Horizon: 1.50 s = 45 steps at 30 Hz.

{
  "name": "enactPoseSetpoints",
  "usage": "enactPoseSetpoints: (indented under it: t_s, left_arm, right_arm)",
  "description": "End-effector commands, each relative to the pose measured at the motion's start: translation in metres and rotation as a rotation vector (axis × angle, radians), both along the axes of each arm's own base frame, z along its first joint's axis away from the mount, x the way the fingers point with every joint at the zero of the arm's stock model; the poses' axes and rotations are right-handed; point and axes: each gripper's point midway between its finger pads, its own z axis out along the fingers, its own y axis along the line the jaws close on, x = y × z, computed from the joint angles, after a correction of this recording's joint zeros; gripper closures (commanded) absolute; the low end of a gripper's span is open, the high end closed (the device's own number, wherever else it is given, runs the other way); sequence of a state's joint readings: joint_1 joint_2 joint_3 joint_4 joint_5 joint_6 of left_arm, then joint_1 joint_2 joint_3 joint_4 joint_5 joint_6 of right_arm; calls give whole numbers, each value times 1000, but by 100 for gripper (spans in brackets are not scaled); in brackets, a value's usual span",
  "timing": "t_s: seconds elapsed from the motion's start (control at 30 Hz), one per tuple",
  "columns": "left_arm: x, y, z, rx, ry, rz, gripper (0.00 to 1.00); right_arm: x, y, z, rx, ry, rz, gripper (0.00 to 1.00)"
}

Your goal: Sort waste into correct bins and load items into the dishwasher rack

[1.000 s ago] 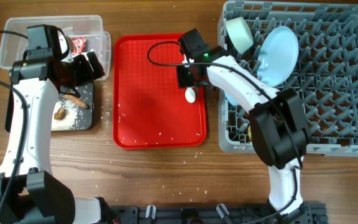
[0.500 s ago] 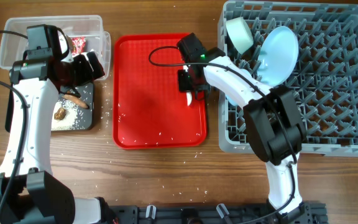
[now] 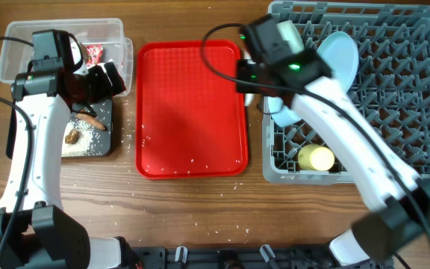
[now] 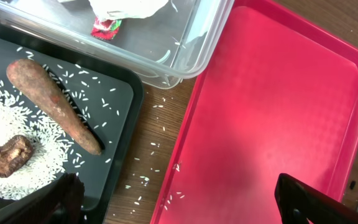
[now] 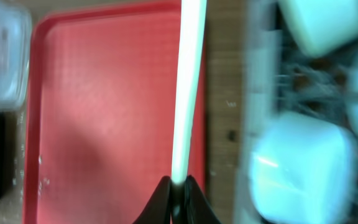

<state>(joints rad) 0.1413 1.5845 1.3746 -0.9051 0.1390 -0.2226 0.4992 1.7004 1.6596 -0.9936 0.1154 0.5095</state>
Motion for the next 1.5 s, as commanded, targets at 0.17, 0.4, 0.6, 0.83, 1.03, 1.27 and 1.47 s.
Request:
enactPoseSetpoints:
  t_s: [0.17,0.4,0.6,0.83,1.03,1.27,1.47]
  left_arm:
    - [3,1,9,4,-27,-1,0]
    - [3,1,9,4,-27,-1,0]
    - [3,1,9,4,-26,-1,0]
    - [3,1,9,4,-26,-1,0]
    - [2,1,9,4,-26,-1,0]
    - [3,1,9,4,-26,-1,0]
    - [3,1,9,4,-26,-1,0]
  right_arm:
    - [-59,-149,3,33,131,-1000,96]
    - [-83,-168,-55,87,232,-1331,96]
    - [-82,-168,-60,87,234,-1317,31]
    - [-68,-163,4,72,76,-865,18]
    - [-112,-122,62,67,-4,-147,0]
    - [-170,-137,89,86,-69,-152,0]
    - [-176,-138,90,80,-70,-139,0]
